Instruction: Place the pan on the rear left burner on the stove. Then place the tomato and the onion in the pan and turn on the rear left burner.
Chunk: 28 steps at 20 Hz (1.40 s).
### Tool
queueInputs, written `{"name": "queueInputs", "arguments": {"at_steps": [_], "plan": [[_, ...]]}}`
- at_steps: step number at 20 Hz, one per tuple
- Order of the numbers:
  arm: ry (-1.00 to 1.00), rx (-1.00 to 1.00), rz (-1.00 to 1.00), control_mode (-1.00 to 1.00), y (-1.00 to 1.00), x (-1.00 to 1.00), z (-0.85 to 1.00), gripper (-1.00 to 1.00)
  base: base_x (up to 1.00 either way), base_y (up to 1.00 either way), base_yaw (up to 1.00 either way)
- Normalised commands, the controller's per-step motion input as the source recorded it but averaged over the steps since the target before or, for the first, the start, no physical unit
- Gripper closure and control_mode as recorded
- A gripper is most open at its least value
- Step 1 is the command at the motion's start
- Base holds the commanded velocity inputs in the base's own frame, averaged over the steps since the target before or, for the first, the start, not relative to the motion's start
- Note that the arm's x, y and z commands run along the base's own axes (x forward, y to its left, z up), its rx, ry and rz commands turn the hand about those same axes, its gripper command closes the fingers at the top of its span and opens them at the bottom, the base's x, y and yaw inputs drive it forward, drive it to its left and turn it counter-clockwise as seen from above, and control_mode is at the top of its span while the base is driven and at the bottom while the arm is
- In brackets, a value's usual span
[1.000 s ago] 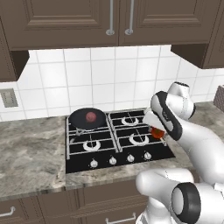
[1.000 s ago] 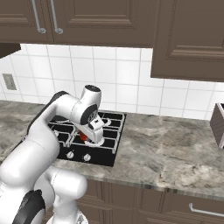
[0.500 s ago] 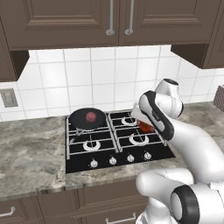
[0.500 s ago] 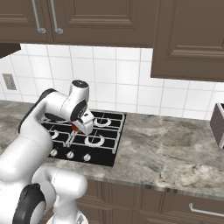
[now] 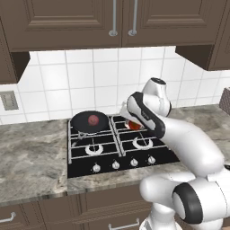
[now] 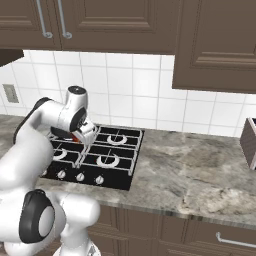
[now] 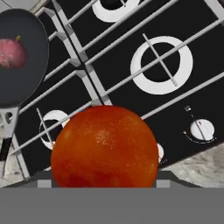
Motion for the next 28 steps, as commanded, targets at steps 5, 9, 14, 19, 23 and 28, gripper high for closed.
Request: {"name": "queueInputs", "arguments": {"at_steps": [5,9,14,19,23,28], "plan": [[-0.02,0.00,0.00,-1.00,0.48,0.31,0.00,1.00,0.00,0.00,0.00],[-0.03,0.00,0.00,-1.00,0.44,0.36,0.03,1.00,0.00,0.00,0.00],[-0.01,0.00,0.00,-1.00,0.38,0.41,0.00,1.00,0.00,0.00,0.00],[0.00,0.00,0.00,-1.00,0.33,0.52,0.00,1.00,0.00,0.00,0.00],[0.00,0.00,0.00,-1.00,0.28,0.45,0.00,1.00,0.00,0.00,0.00],[0.00,0.00,0.00,-1.00,0.30,0.36,-0.02,1.00,0.00,0.00,0.00]]}}
